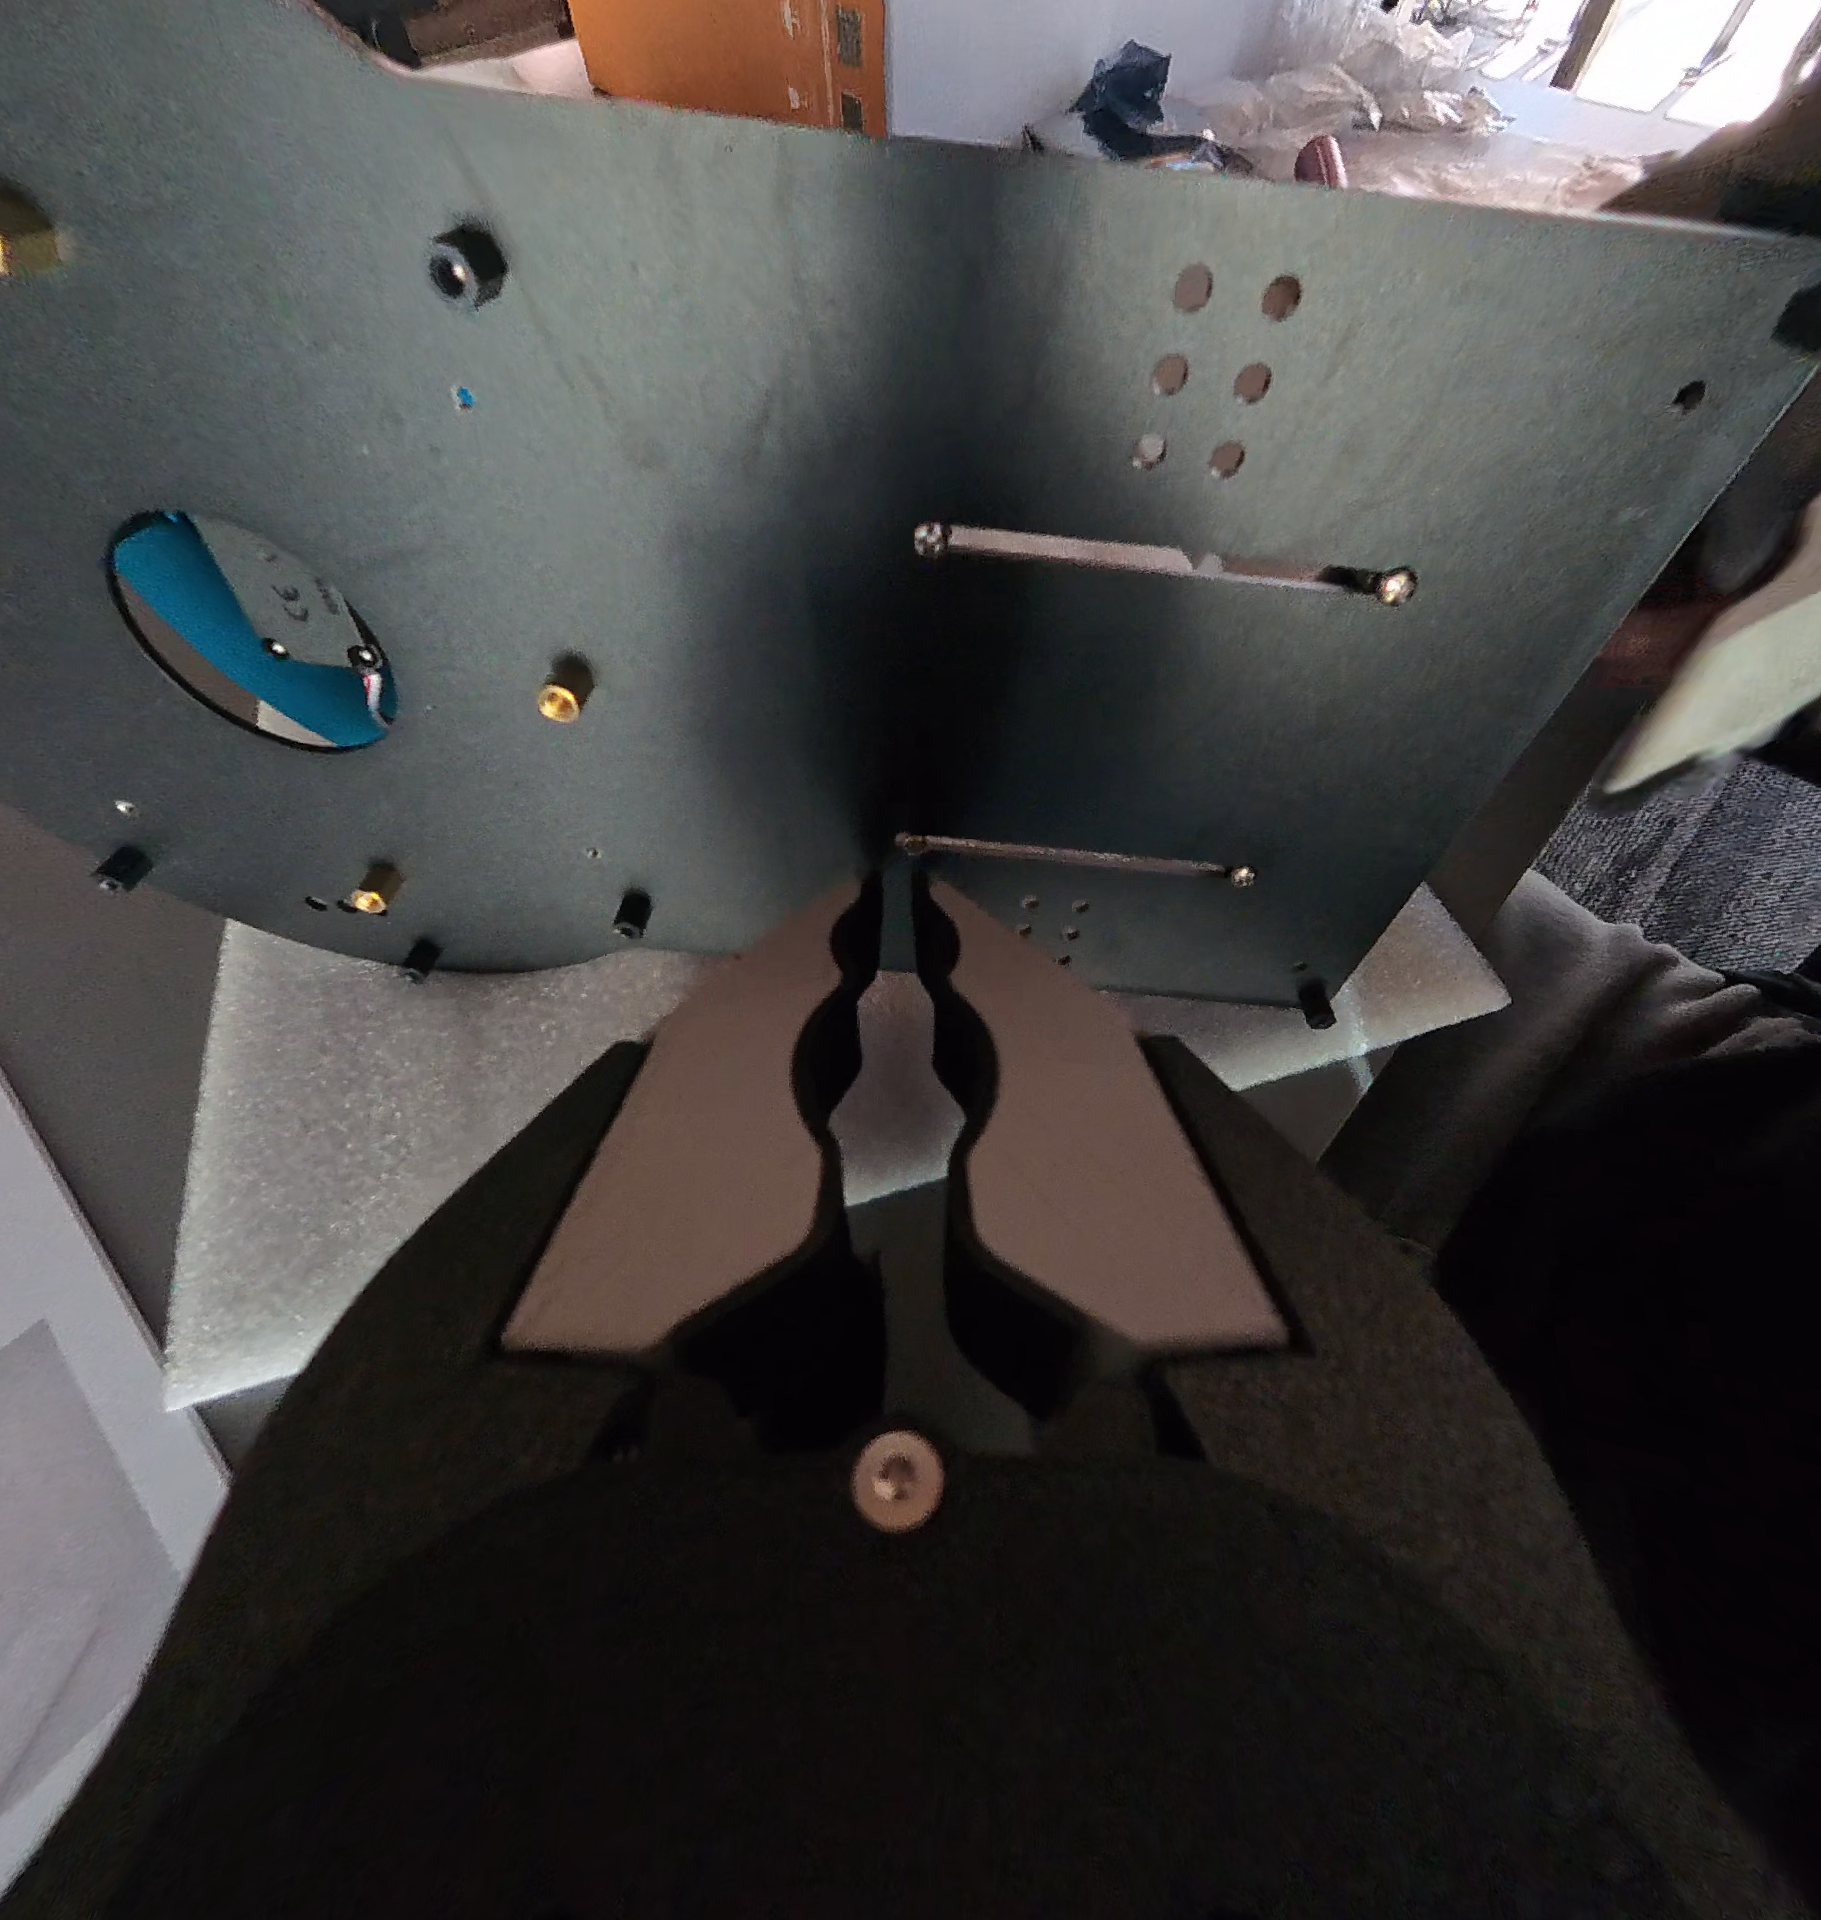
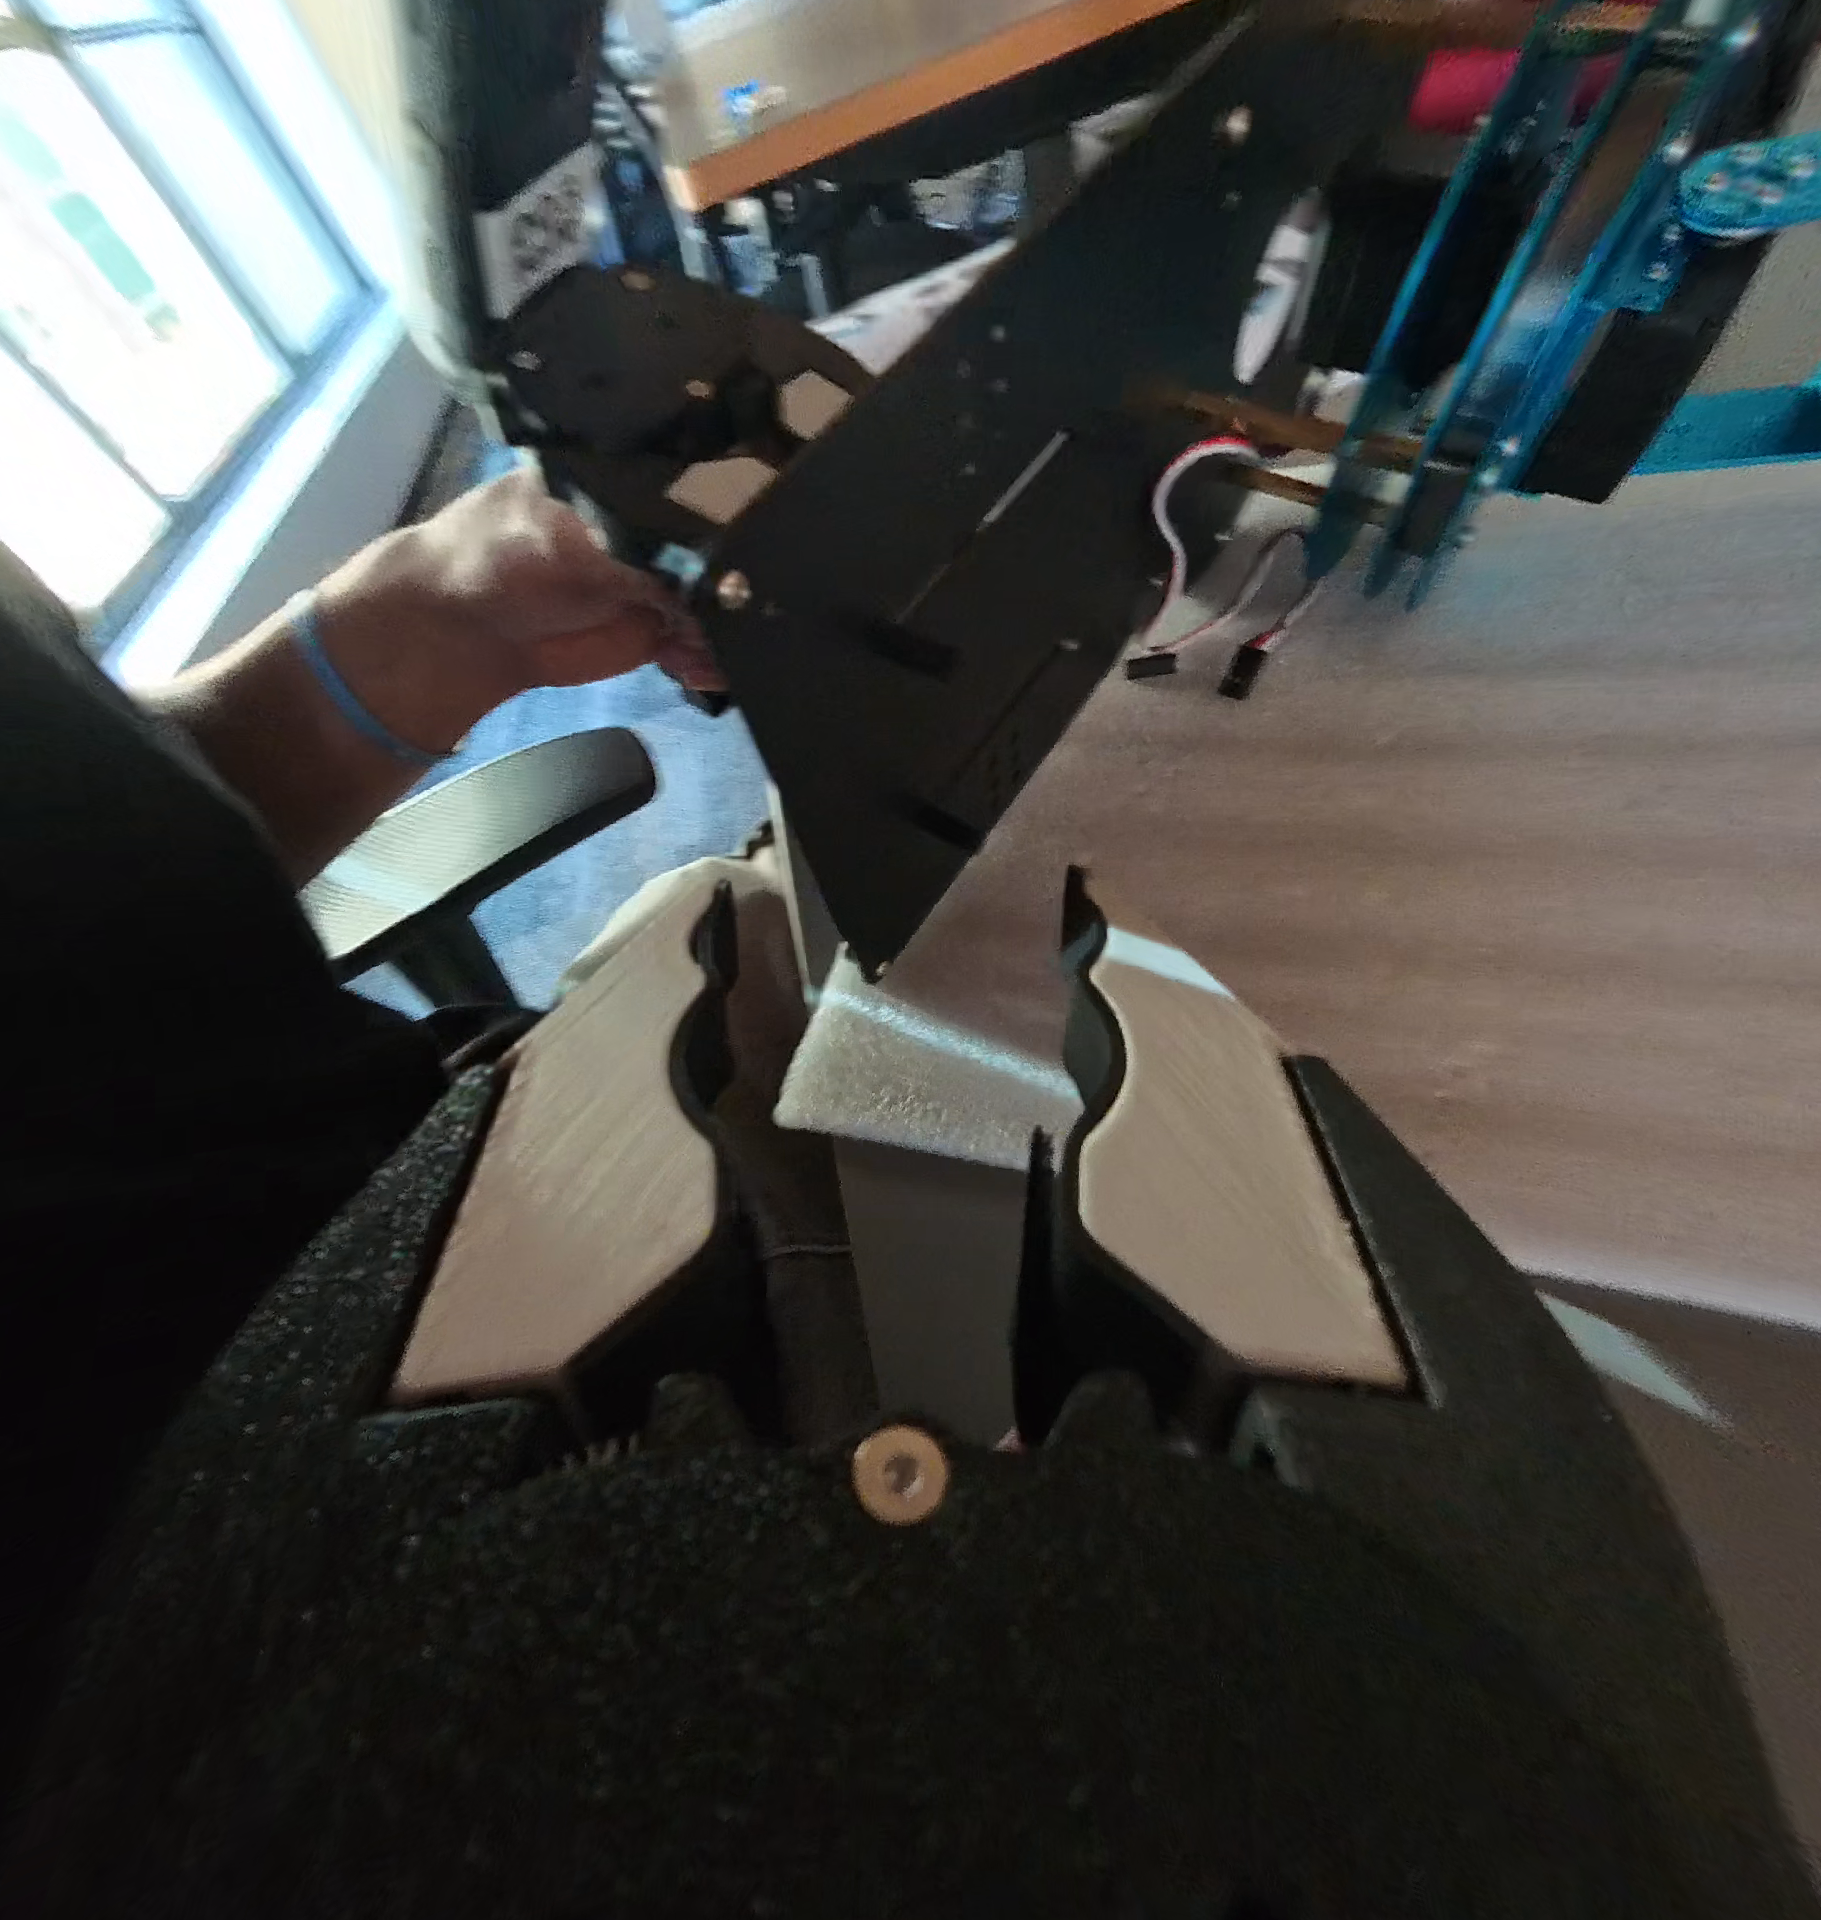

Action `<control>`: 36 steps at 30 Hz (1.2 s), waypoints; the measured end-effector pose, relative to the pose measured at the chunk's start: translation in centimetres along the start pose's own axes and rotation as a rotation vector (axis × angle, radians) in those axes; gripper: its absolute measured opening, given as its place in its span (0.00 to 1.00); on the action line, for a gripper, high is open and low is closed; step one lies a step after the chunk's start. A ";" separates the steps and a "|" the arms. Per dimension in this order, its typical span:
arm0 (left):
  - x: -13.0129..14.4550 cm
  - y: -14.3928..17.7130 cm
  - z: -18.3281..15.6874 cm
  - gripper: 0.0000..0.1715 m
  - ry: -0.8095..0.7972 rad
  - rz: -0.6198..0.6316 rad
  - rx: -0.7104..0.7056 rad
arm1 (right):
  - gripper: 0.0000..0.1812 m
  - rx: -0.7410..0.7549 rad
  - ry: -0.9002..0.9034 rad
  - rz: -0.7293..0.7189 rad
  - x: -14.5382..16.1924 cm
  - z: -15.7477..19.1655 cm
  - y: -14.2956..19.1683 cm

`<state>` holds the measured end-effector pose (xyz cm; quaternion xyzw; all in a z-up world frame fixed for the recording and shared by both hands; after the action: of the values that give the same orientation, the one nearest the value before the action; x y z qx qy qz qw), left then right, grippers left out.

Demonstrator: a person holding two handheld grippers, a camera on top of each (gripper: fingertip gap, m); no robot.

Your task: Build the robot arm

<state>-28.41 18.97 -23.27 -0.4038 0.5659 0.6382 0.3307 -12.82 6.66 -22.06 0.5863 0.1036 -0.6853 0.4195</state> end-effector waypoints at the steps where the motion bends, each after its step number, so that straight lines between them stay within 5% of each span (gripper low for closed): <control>1: 0.0 0.0 0.0 0.03 0.002 -0.002 0.002 | 0.33 0.055 -0.008 0.008 0.1 0.0 -0.5; 8: 0.1 1.1 0.7 0.03 -0.002 0.003 -0.035 | 0.24 0.233 -0.081 -0.024 0.3 1.1 -3.3; 12: 0.6 2.2 3.8 0.11 0.014 0.090 -0.104 | 0.14 0.272 -0.087 -0.068 0.4 1.8 -3.4; 16: 1.9 2.0 5.9 0.15 0.019 0.209 -0.018 | 0.04 0.331 -0.022 -0.118 0.0 2.9 -3.4; 28: 3.2 1.1 5.6 0.14 -0.016 0.266 -0.006 | 0.02 0.451 0.159 -0.133 -4.0 4.0 -4.0; 36: 3.1 0.9 5.5 0.13 -0.033 0.269 -0.012 | 0.04 0.424 0.214 -0.062 -2.8 4.8 -5.2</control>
<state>-31.41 24.16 -25.42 -0.3156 0.6059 0.6865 0.2490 -20.03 8.13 -19.97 0.7269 0.0192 -0.6383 0.2526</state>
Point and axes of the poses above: each gripper's, where its closed fingertips meet, y back along the fingers, x out of its underside, z = x × y across the jaws, the point moved 8 cm from there along y, back along the fingers, and after that the axes turned 2 degrees about -y, right-handed, at the moved point
